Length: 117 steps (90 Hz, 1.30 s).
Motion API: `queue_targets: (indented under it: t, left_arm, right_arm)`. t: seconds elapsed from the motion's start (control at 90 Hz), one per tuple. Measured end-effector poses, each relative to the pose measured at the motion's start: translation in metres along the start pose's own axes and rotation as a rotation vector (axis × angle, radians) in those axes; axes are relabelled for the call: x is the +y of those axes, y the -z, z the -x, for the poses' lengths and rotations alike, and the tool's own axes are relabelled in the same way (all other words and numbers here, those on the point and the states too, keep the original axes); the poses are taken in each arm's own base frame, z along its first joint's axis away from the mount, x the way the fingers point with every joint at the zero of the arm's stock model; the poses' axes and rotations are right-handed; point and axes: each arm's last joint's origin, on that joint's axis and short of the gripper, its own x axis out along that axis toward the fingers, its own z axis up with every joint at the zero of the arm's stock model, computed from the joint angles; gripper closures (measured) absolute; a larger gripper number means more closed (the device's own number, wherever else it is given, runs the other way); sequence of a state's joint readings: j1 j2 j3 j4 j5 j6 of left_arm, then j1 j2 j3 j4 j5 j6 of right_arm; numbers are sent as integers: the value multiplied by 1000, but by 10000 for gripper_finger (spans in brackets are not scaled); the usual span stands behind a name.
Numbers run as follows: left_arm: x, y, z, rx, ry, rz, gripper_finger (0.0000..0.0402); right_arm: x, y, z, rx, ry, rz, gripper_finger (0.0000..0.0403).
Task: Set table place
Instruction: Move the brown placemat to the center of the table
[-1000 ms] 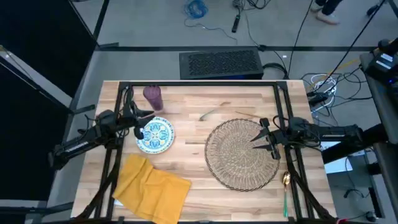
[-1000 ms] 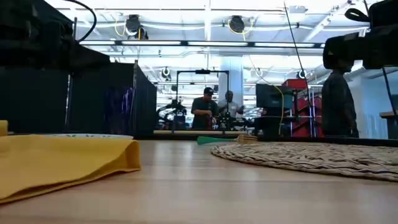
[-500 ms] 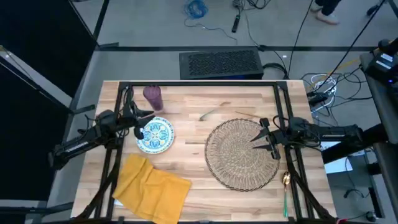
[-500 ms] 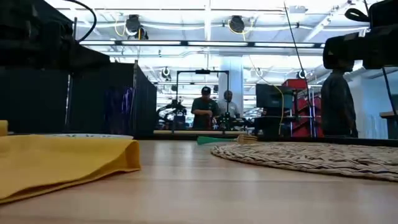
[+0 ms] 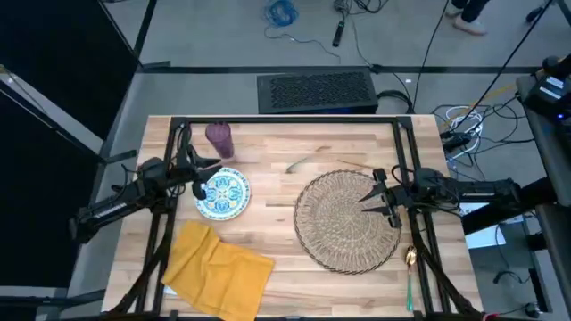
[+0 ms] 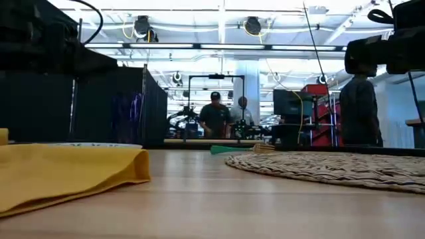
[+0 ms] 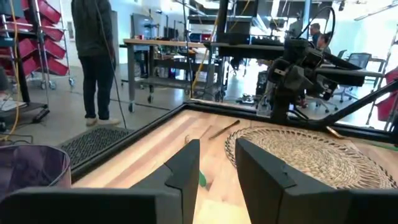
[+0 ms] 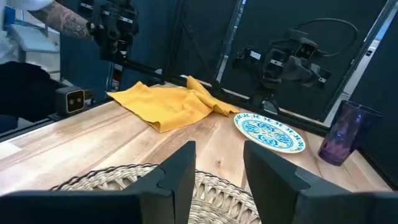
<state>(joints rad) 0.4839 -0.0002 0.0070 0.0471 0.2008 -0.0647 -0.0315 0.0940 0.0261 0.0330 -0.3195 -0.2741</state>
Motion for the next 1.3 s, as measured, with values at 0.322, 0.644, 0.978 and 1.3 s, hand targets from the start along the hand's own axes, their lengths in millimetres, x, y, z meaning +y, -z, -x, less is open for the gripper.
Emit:
queue_targets:
  t: [0.322, 0.644, 0.978, 1.3]
  left_arm:
    - [0, -4, 0, -40, 4, 76, 314]
    - [4, -15, 2, -179, -136, 312, 314]
    - [-3, -59, 12, -360, -45, 258, 314]
    - [-1, -113, 6, -268, -202, 165, 314]
  right_arm:
    - [0, 0, 0, -3, 5, 30, 280]
    - [-5, -15, 1, -148, 84, -39, 280]
    - [-14, -48, 14, -498, 249, -127, 280]
    - [-15, -56, 19, -571, 321, 32, 280]
